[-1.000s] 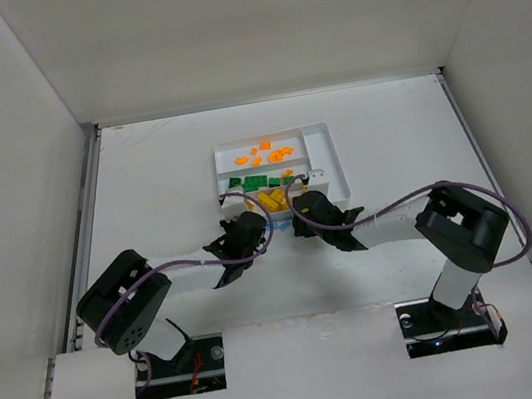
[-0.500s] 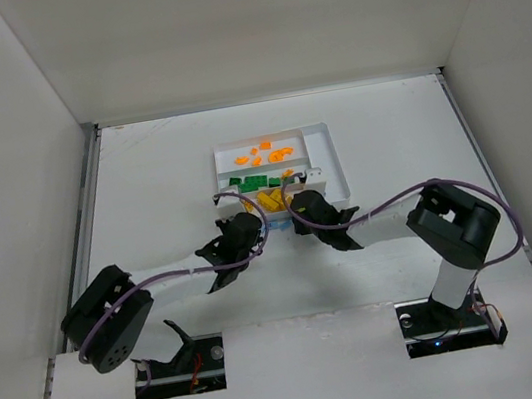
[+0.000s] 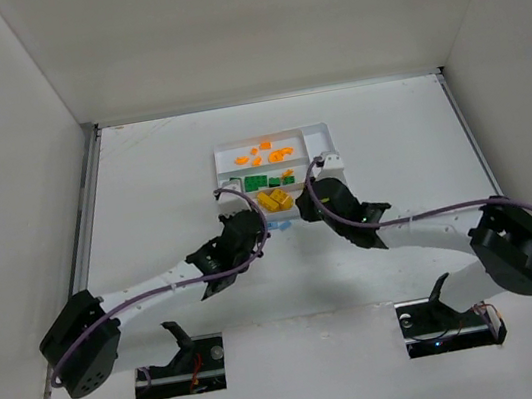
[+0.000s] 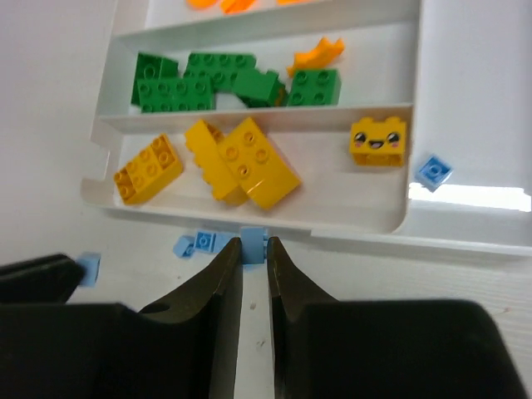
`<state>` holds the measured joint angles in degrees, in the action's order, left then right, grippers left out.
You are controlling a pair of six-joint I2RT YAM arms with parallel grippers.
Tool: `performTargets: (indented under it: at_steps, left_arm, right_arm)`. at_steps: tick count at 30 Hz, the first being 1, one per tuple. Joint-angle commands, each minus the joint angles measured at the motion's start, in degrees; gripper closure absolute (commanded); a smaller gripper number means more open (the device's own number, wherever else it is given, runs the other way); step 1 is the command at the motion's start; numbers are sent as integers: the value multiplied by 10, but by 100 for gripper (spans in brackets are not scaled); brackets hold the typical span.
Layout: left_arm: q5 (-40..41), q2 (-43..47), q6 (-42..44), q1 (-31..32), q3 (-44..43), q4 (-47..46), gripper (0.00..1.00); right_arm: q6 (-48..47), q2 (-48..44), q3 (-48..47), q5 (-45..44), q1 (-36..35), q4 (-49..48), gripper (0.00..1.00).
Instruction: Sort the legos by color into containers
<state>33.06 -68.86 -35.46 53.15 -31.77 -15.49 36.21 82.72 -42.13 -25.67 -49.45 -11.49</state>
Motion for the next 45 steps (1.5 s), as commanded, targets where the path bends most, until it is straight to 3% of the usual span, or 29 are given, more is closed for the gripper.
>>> performTargets:
  at_steps: [1, 7, 17, 31, 35, 40, 45]
  left_arm:
    - [-1, 2, 1, 19, -53, -6, 93]
    - [-3, -35, 11, 40, -108, -11, 93]
    - [-25, -142, 23, 49, -204, -45, 93]
    - [-76, -379, 37, 25, -385, -106, 92]
    - [-78, -413, 40, 20, -423, -101, 83]
    - [-88, -386, 49, 19, -404, -97, 69]
    - [-73, -285, 54, 20, -272, -99, 72]
  right_arm:
    - [-11, -30, 10, -9, 40, 20, 81]
    - [-12, -20, -1, -13, 103, 32, 79]
    - [2, -37, 9, -18, 141, 40, 60]
    - [2, -227, 114, -18, 190, 105, 67]
    - [9, -233, 129, -18, 190, 104, 67]
    - [11, -223, 134, -17, 187, 91, 67]
    - [0, -220, 138, -7, 140, 51, 71]
